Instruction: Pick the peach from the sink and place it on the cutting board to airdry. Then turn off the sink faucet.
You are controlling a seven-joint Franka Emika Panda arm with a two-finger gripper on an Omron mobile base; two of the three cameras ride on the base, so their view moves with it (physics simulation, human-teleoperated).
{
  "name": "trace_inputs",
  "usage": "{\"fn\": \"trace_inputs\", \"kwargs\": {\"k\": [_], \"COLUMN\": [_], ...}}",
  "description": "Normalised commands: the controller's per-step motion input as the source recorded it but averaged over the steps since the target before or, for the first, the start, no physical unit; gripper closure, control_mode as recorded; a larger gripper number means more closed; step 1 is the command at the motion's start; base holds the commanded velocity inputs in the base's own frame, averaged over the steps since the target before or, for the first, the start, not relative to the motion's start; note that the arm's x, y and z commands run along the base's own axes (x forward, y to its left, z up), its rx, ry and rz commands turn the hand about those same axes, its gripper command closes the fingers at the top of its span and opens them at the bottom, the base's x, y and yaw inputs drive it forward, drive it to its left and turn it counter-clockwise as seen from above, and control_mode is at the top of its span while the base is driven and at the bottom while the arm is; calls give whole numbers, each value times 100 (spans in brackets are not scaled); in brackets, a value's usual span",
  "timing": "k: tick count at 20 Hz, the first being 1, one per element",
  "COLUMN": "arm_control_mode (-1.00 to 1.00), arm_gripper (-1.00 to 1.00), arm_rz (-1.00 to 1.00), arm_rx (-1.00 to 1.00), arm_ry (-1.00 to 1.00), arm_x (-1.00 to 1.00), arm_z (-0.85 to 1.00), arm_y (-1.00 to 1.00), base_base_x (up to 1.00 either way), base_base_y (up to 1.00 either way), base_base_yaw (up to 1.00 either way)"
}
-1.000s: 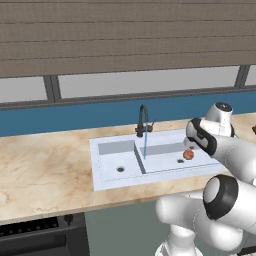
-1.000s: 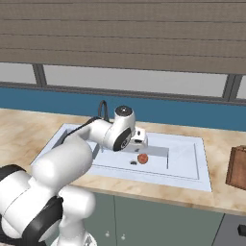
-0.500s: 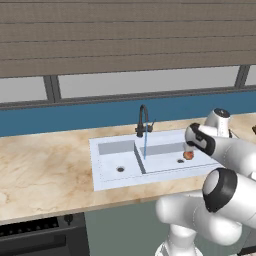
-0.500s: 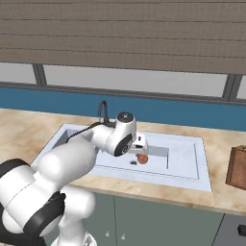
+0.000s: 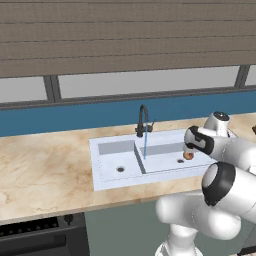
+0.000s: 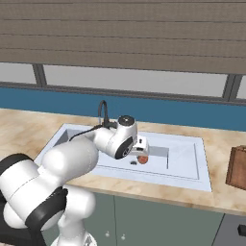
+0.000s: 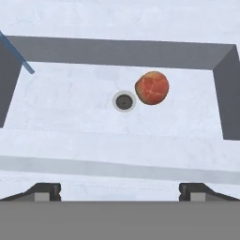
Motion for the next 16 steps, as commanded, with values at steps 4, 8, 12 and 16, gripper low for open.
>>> {"fn": "trace_inputs", "kwargs": {"k": [4,8,12,16], "arm_control_mode": [-100,-100,-100,-100], "arm_gripper": [-100,-100,-100,-100], "arm_rz": [0,0,0,0], "arm_rx": [0,0,0,0], "arm_ry": [0,0,0,0], "arm_x": [7,11,17,21], "arm_z": [-2,-6,-8,-13], "arm_y": [-11,-10,-3,-1], "base_base_x": [0,0,0,0], "base_base_y": [0,0,0,0], "base_base_yaw": [0,0,0,0]}}
